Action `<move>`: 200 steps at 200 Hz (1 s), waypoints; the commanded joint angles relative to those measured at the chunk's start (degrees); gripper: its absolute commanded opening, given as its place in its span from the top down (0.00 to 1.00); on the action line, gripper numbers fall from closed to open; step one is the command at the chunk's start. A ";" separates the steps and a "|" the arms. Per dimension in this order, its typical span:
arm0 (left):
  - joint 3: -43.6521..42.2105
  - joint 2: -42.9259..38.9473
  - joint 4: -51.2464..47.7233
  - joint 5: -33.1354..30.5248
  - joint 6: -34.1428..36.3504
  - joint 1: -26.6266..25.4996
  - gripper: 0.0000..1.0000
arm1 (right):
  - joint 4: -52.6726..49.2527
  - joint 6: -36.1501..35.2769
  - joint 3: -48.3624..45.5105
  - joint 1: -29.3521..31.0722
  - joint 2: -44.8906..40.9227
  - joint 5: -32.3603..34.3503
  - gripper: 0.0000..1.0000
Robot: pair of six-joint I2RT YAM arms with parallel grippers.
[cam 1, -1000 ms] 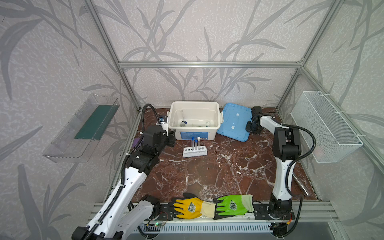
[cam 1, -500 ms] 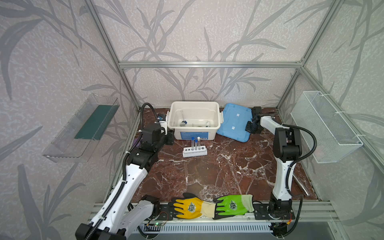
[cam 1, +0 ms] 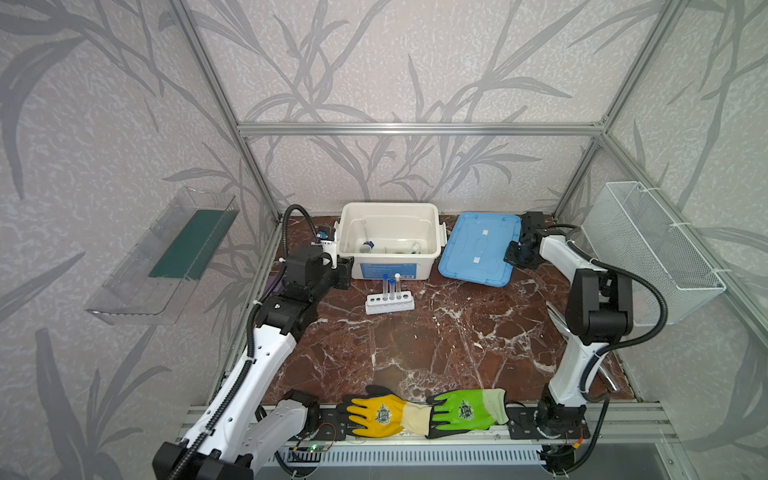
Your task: Organize the chemistry lab equipment
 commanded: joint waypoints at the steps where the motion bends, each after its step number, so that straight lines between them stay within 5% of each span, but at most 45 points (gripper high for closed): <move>1: 1.74 0.49 1.09 2.89 -0.94 0.35 0.57 | -0.81 -0.67 -1.50 0.01 -5.38 -0.42 1.00; 116: 0.03 2.30 4.25 12.20 -4.11 -0.41 0.59 | -7.53 -3.91 -8.97 0.01 -31.73 7.04 1.00; 200: 5.36 12.18 14.14 36.07 -9.52 -3.78 0.54 | -15.43 -6.14 -0.45 0.09 -39.45 0.71 1.00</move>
